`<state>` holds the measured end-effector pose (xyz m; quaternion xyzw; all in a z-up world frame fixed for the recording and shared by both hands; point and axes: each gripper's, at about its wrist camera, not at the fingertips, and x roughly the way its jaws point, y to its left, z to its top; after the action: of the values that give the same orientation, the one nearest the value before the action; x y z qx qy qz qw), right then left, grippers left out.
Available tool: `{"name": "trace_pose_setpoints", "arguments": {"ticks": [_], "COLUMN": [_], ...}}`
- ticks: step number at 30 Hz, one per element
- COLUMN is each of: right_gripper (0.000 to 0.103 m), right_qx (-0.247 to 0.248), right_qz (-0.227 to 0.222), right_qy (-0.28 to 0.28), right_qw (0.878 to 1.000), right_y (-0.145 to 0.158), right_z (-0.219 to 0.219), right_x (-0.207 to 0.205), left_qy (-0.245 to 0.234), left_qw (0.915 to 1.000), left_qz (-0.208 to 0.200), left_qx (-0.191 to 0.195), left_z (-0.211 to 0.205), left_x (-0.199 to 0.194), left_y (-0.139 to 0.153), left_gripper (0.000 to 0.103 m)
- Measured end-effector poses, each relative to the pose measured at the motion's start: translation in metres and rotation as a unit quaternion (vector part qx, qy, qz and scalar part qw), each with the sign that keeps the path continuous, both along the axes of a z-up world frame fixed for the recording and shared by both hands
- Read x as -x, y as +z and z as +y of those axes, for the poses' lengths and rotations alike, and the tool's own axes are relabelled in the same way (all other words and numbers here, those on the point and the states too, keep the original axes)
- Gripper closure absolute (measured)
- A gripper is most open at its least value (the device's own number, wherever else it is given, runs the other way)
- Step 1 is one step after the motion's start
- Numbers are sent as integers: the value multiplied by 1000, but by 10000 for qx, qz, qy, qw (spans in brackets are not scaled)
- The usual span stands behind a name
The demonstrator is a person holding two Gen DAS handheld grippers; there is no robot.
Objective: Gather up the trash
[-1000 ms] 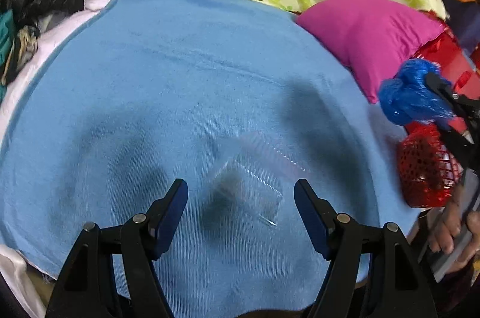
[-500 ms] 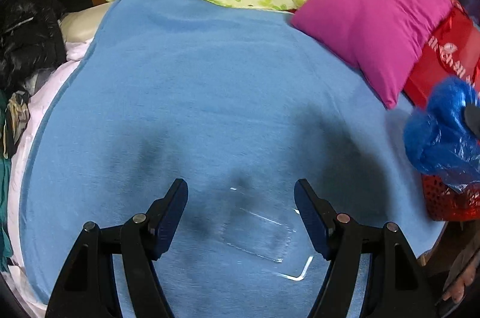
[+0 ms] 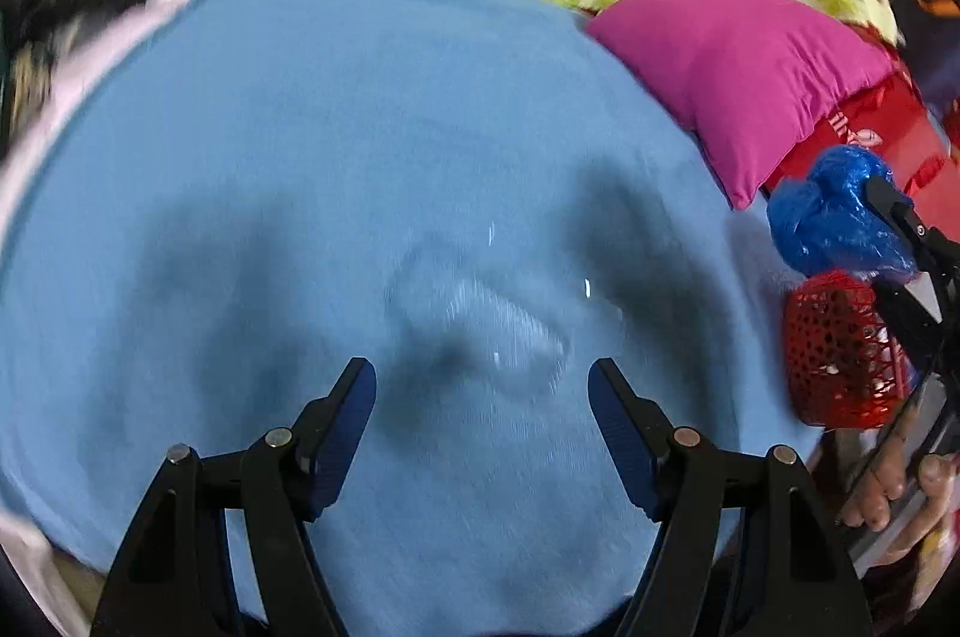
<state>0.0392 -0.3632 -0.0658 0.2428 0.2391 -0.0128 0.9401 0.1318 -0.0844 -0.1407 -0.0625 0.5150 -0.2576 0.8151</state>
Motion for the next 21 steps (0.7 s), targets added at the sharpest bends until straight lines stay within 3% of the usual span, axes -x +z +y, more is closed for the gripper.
{"name": "trace_pose_setpoints", "arguments": {"ticks": [4,11,17,21], "right_gripper": [35,35,35,35], "right_qx": [-18,-84,-132,-144], "right_qz": [-7,-24,-51,-47], "right_qy": [-19,-58,-72,-66], "right_qw": [10000,9999,9999,9999], "right_y": [1,2,2,1], "right_z": [-1,-4,-6,-8], "right_x": [0,2,2,2], "left_qy": [-68,-279,-83,204], "left_qw": [9997,9983,9977,9951], "left_qz": [222,480,390,104], "left_qx": [84,-161,-544,-958], "left_z": [-6,-40,-36,-13], "left_x": [16,16,0,-16], "left_y": [-8,-18,-18,-8], "left_gripper": [29,29,29,29]}}
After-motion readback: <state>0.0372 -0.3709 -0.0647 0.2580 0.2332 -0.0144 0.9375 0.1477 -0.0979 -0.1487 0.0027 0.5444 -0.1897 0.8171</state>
